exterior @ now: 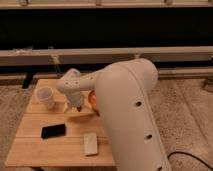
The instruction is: Place the pepper on the white sponge
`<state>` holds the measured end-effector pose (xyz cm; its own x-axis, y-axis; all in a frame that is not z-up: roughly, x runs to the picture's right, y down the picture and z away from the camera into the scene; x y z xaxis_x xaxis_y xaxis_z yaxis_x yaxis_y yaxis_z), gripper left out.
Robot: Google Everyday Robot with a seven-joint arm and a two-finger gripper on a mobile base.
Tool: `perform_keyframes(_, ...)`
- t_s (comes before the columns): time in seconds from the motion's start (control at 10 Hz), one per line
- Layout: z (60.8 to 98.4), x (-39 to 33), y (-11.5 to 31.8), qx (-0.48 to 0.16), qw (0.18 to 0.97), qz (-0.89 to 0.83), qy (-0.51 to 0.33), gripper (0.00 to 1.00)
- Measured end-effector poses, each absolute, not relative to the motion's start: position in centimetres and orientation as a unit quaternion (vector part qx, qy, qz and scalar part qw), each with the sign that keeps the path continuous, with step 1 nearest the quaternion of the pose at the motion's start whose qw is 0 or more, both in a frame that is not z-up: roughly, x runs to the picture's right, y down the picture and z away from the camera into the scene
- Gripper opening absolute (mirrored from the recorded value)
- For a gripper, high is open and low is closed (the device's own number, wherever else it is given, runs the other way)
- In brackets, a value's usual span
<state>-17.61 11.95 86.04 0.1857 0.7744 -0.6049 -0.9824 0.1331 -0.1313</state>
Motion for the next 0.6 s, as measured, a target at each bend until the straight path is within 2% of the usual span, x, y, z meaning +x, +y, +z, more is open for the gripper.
perform_keyframes(0.6,89.8,-19.5,9.7,-0.256,0.737,0.590,0.206,0.86)
